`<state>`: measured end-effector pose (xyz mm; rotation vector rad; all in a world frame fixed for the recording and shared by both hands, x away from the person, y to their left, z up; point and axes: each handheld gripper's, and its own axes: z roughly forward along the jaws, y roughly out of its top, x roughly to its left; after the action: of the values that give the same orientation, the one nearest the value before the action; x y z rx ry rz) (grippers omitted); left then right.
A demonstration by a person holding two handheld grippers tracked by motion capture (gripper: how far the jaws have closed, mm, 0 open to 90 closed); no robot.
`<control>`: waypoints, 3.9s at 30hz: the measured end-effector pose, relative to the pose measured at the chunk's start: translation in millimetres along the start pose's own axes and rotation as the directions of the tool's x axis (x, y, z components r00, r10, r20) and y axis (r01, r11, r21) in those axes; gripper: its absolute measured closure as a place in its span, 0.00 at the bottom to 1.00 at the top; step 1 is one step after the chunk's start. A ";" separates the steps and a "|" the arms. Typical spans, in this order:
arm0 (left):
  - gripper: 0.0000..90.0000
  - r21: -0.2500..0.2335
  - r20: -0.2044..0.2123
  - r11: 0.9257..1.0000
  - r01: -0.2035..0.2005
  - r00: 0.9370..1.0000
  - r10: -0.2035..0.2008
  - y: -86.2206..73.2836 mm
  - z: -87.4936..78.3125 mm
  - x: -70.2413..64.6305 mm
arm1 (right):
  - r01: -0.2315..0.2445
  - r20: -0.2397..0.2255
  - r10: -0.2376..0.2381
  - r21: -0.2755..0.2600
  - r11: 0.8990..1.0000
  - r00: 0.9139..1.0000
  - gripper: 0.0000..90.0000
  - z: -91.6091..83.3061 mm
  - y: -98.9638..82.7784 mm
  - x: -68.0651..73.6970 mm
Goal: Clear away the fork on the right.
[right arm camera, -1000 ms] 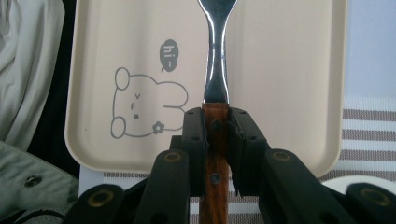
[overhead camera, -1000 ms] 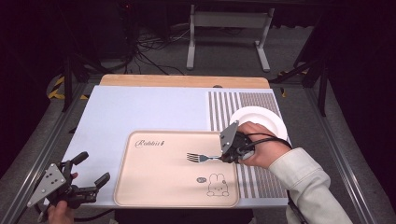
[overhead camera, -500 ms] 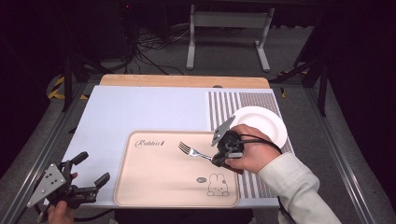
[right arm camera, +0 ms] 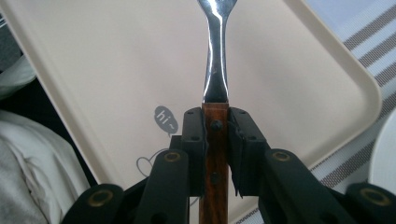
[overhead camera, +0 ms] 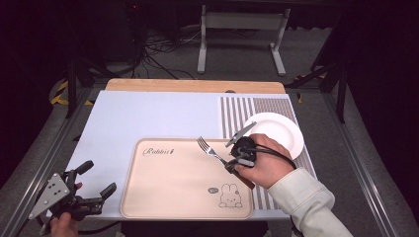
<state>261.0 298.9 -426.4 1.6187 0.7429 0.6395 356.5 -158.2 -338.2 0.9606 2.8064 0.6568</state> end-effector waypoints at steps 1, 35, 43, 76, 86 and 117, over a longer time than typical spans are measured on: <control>0.01 0.000 0.000 1.000 0.000 1.000 0.000 0.0 0.0 0.0 | -0.022 0.018 0.022 -0.004 1.000 1.000 0.87 -0.1 -0.3 -0.1; 0.01 -0.001 0.001 1.000 0.002 1.000 -0.002 0.0 0.0 -0.1 | -0.392 0.092 0.389 0.019 0.920 0.917 0.87 26.7 -9.4 -8.3; 0.01 -0.002 0.000 1.000 0.002 1.000 -0.002 0.0 0.1 -0.1 | -0.423 0.095 0.417 0.055 0.905 0.904 0.87 43.9 -12.2 -10.6; 0.01 0.001 0.002 1.000 -0.002 1.000 0.002 0.2 0.1 -0.1 | -0.494 0.101 0.484 0.174 0.852 0.869 0.87 74.8 -16.3 -13.1; 0.01 0.001 0.002 1.000 -0.002 1.000 0.002 0.2 0.2 -0.4 | -0.458 0.094 0.450 0.105 0.883 0.888 0.54 77.8 -17.3 -13.5; 0.01 0.001 0.004 1.000 -0.001 1.000 0.001 0.1 0.8 -0.5 | 0.063 -0.013 -0.069 -0.262 0.963 0.998 0.80 74.6 6.1 -20.7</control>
<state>261.3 298.0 -426.5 1.6205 0.7399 0.6365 393.7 -139.1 -403.6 0.8110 2.6664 1.0027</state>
